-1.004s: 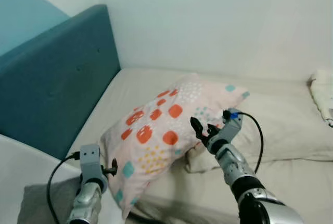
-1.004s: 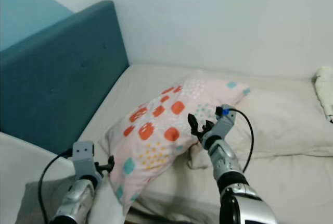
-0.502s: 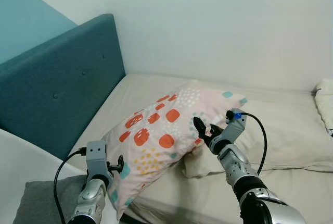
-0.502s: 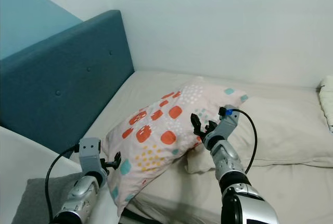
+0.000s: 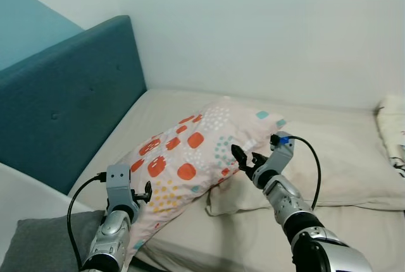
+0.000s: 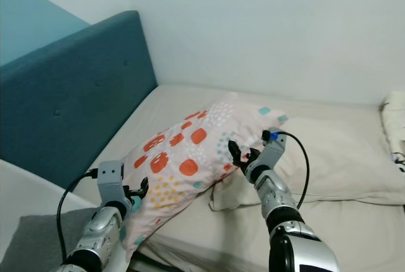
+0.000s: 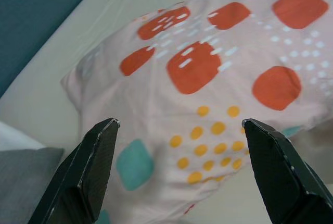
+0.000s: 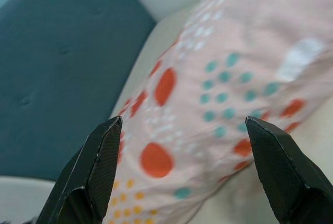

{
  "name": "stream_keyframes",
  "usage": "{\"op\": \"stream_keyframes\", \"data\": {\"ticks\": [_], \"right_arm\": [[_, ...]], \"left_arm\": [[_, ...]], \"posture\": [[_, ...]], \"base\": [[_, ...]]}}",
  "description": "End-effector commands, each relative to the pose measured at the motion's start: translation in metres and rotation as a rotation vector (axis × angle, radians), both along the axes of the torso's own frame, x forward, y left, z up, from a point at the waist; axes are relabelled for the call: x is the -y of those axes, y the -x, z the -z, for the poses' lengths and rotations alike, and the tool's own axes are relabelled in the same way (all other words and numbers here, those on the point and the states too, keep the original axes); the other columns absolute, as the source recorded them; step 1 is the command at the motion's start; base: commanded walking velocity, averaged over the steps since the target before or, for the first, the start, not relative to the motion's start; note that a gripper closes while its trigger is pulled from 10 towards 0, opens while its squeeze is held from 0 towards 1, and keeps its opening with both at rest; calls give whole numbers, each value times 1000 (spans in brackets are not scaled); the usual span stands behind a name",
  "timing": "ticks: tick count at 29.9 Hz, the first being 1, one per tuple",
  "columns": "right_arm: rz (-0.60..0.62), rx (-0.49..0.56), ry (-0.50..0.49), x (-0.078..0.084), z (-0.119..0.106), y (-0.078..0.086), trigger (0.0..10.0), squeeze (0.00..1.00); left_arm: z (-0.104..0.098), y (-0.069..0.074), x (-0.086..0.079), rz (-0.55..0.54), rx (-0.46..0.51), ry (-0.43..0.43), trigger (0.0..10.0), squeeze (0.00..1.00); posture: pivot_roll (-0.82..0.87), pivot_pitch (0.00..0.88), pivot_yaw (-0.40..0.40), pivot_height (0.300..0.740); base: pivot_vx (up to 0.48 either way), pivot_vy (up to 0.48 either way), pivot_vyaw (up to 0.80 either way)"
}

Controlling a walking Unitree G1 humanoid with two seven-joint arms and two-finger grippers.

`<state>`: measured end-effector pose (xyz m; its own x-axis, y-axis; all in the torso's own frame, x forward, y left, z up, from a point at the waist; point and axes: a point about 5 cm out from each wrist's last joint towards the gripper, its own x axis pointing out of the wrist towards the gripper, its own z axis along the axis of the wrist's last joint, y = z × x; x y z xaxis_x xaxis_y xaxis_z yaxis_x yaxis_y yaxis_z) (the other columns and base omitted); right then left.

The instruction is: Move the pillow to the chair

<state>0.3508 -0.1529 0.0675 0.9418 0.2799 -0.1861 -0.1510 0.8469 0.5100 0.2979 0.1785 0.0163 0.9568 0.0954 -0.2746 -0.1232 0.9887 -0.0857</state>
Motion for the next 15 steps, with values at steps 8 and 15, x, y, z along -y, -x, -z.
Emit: {"op": "stream_keyframes", "data": {"ticks": [8,15], "right_arm": [[-29,16,-63,-16,-12,-8,10000,0],[4,-1,-89,-13,-11,-9,10000,0]], "left_arm": [[-13,-8,-11,-20,65,-24,10000,0],[-20,-10,-3,32,122,2,10000,0]], "posture": [[38,0,32,640],[45,0,27,610]], "base": [[0,0,0],[0,0,0]]}}
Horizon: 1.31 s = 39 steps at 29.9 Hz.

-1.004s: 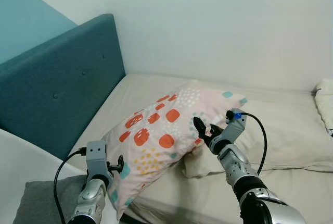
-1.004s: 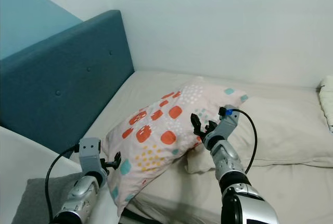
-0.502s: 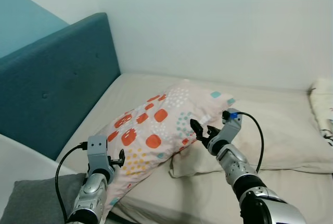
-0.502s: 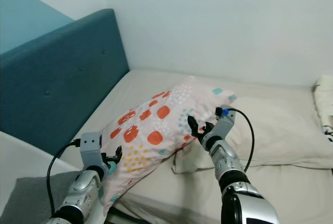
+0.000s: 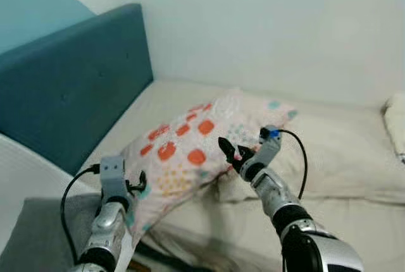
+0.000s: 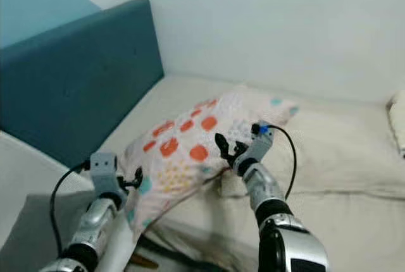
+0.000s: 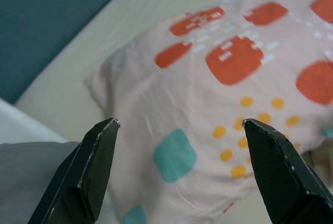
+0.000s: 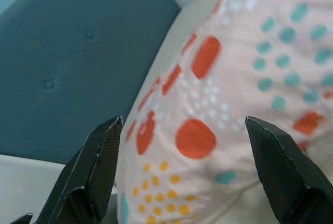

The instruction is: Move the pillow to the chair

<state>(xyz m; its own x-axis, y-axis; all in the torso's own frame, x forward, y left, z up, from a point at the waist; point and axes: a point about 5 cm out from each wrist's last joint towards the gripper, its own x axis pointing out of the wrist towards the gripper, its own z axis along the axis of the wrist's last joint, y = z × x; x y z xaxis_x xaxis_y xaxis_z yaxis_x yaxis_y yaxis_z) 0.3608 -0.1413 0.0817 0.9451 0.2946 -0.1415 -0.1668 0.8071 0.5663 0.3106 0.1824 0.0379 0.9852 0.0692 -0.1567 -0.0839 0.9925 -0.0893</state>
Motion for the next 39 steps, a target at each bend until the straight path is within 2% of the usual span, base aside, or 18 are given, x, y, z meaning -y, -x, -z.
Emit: {"op": "stream_keyframes", "data": {"ticks": [1,3,6,7,10,12,14,17,18,21,22,25,27,28,30,34,35,39], "right_arm": [[8,-26,-20,0,3,1,10000,0],[12,-16,-28,2,2,1,10000,0],[19,-7,-32,5,2,1,10000,0],[43,8,-39,15,0,1,10000,0],[99,21,-43,35,-1,3,10000,0],[106,22,-44,38,-1,3,10000,0],[136,25,-32,51,-1,5,10000,0],[142,30,-28,55,-2,6,10000,0],[146,34,-27,58,-2,6,10000,0],[144,37,-29,56,-2,6,10000,0],[144,37,-29,56,-2,6,10000,0],[131,38,-37,50,-1,6,10000,0],[117,37,-44,44,-1,6,10000,0],[108,42,-49,40,-2,5,10000,0],[101,46,-52,37,-3,4,10000,0],[68,92,-71,27,-11,1,10000,0],[68,92,-71,27,-11,1,10000,0],[56,124,-70,25,-16,1,10000,0]], "left_arm": [[0,2,5,34,19,6,10000,0],[-6,1,25,156,77,-9,10000,0],[-9,1,35,217,104,-19,10000,0],[-16,1,54,336,157,-42,10000,0],[-28,1,78,479,231,-90,10000,0],[-31,1,82,504,244,-102,10000,0],[-47,-3,98,567,327,-183,10000,0],[-55,-6,102,569,375,-229,10000,0],[-67,-10,105,546,435,-290,10000,0],[-81,-17,110,527,490,-402,10000,0],[-81,-17,110,527,490,-402,10000,0],[-81,-21,116,546,476,-519,10000,0],[-75,-23,120,575,431,-517,10000,0],[-72,-25,120,575,404,-552,10000,1000],[-70,-26,120,573,387,-580,10000,1000],[-68,-37,113,522,345,-757,10000,1000],[-68,-37,113,522,345,-757,10000,1000],[-70,-47,113,488,318,-892,10000,1000]], "posture": [[47,0,26,605],[43,0,27,590],[39,0,27,585],[35,0,28,575],[17,0,34,555],[17,0,34,550],[-2,0,38,535],[-3,0,38,525],[-9,0,42,515],[-10,0,45,500],[-10,0,45,500],[-6,0,45,485],[-10,0,46,475],[-21,0,51,470],[-21,0,51,465],[-52,0,72,445],[-52,0,72,445],[-73,0,91,425]], "base": [[0,0,0],[0,0,0],[0,0,0],[0,0,0],[0,0,0],[0,0,0],[0,0,0],[0,0,0],[0,0,0],[0,0,0],[0,0,0],[0,0,0],[0,0,0],[0,0,0],[0,0,0],[0,0,0],[0,0,0],[0,0,0]]}}
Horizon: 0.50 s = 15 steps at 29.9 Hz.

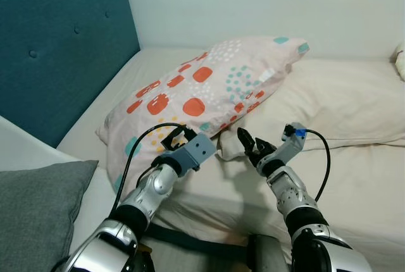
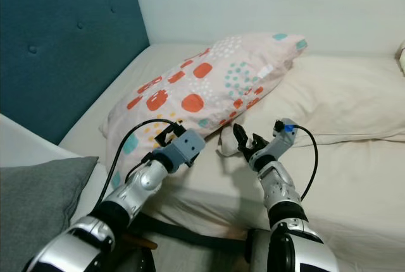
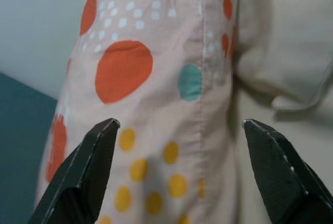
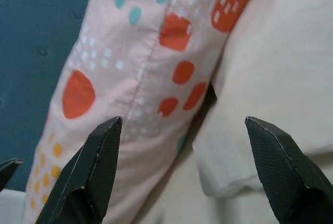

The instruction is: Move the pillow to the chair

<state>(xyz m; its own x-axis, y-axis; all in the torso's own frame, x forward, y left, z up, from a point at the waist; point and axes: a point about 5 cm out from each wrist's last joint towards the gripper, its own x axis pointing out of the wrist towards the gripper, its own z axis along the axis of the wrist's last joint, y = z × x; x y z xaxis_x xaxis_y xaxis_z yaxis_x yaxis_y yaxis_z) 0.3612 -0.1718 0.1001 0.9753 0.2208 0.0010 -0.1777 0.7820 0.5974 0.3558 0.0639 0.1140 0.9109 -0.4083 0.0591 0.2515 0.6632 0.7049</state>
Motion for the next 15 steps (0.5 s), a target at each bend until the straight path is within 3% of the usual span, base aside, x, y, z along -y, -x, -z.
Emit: {"op": "stream_keyframes", "data": {"ticks": [1,6,11,12,13,14,15], "right_arm": [[-26,-5,-1,-5,2,2,10000,0],[3,27,-22,-1,1,7,10000,0],[16,27,-31,2,3,12,10000,0],[11,22,-32,1,6,15,10000,0],[6,17,-31,0,8,18,10000,0],[2,15,-31,-1,9,20,10000,0],[-5,15,-27,-4,10,24,10000,0]], "left_arm": [[6,-1,-6,-32,-12,-57,10000,1000],[15,-3,-3,-51,-101,-89,10000,1000],[19,-3,-2,-68,-130,-84,10000,1000],[22,-3,-5,-106,-160,-60,10000,467],[23,-3,-7,-133,-179,-42,10000,467],[24,-4,-8,-150,-190,-32,10000,0],[24,-5,-13,-189,-199,0,10000,0]], "posture": [[-73,0,91,425],[-113,0,118,420],[-123,0,123,420],[-139,0,128,420],[-139,0,128,420],[-139,0,128,420],[-167,0,131,420]], "base": [[0,0,0],[0,0,0],[0,0,0],[0,0,0],[0,0,0],[0,0,0],[0,0,0]]}}
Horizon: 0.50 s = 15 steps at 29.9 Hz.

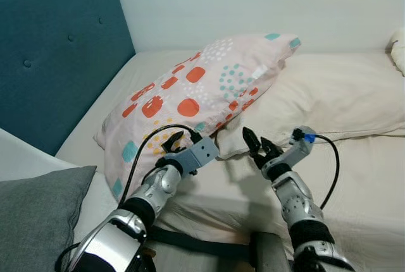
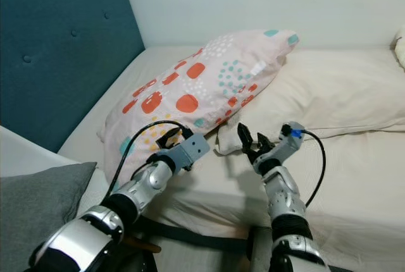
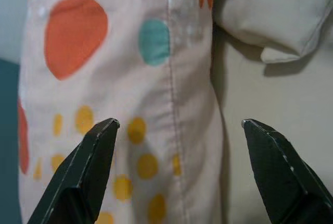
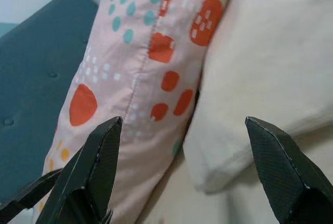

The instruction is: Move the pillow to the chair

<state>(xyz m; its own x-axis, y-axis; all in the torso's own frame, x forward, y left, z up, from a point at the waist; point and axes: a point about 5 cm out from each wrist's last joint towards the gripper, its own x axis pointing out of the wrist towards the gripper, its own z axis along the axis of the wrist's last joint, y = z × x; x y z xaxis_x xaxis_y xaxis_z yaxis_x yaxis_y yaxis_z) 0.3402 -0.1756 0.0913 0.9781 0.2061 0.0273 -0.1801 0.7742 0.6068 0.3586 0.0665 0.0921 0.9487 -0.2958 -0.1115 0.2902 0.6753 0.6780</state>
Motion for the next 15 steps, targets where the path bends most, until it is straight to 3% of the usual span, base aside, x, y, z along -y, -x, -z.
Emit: {"op": "stream_keyframes", "data": {"ticks": [1,5,11,15], "right_arm": [[-26,-4,-9,-10,1,9,10000,0],[-30,-1,-10,-12,1,13,10000,0],[-74,38,-13,-19,-17,55,10000,0],[-84,53,-17,-22,-27,63,10000,0]], "left_arm": [[0,-5,-17,-118,-19,60,10000,0],[-1,-6,-21,-150,-15,84,10000,0],[-15,-14,-41,-281,88,140,10000,0],[-18,-14,-44,-288,126,118,10000,0]], "posture": [[-188,22,136,420],[-188,22,136,420],[-242,172,143,420],[-242,227,145,420]], "base": [[0,0,0],[0,0,0],[0,0,0],[0,0,0]]}}
